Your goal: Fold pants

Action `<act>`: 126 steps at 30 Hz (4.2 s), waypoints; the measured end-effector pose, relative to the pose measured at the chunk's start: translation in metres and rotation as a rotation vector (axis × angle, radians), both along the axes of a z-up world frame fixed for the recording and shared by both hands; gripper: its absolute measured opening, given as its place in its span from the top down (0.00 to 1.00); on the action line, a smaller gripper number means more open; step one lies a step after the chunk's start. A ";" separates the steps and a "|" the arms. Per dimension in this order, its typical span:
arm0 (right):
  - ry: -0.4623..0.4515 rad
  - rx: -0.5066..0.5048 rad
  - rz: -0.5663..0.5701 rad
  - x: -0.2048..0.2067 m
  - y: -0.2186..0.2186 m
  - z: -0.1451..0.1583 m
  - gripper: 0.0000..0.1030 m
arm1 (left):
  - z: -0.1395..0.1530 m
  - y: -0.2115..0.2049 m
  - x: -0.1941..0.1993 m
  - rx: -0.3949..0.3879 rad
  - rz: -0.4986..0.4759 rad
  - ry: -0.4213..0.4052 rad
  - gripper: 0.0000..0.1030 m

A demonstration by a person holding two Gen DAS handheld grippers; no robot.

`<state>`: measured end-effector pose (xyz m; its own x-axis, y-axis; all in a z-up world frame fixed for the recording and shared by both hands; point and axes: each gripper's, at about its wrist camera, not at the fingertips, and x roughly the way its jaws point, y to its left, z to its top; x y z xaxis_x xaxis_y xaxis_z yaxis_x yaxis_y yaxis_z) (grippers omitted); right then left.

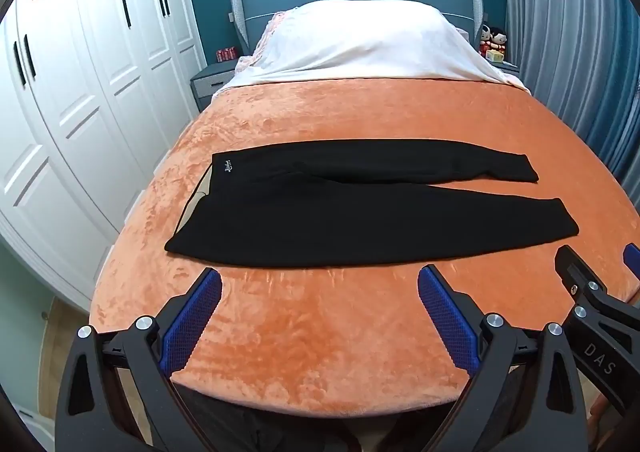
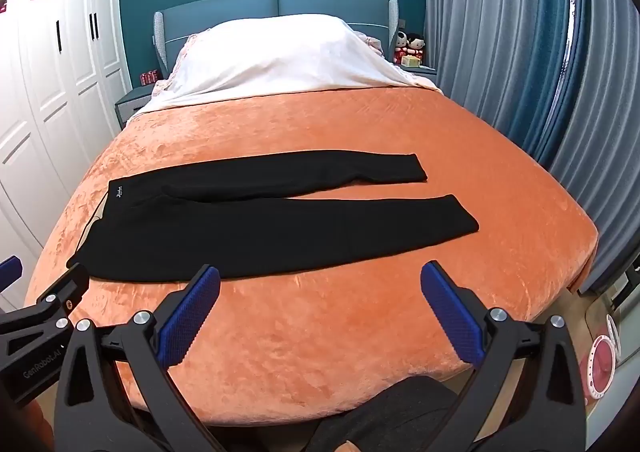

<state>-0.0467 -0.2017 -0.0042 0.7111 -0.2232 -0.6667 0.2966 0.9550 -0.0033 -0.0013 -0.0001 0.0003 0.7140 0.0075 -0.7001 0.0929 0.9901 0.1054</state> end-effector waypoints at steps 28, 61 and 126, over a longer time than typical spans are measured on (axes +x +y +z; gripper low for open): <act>-0.003 -0.011 0.030 0.003 0.017 0.007 0.04 | -0.004 0.003 0.003 -0.011 0.005 0.043 0.07; 0.011 -0.008 0.035 0.007 0.020 -0.005 0.04 | -0.012 0.002 0.002 -0.012 0.015 0.059 0.07; 0.137 0.153 -0.025 0.357 -0.327 -0.172 0.05 | -0.144 0.061 0.301 -0.077 0.139 0.153 0.07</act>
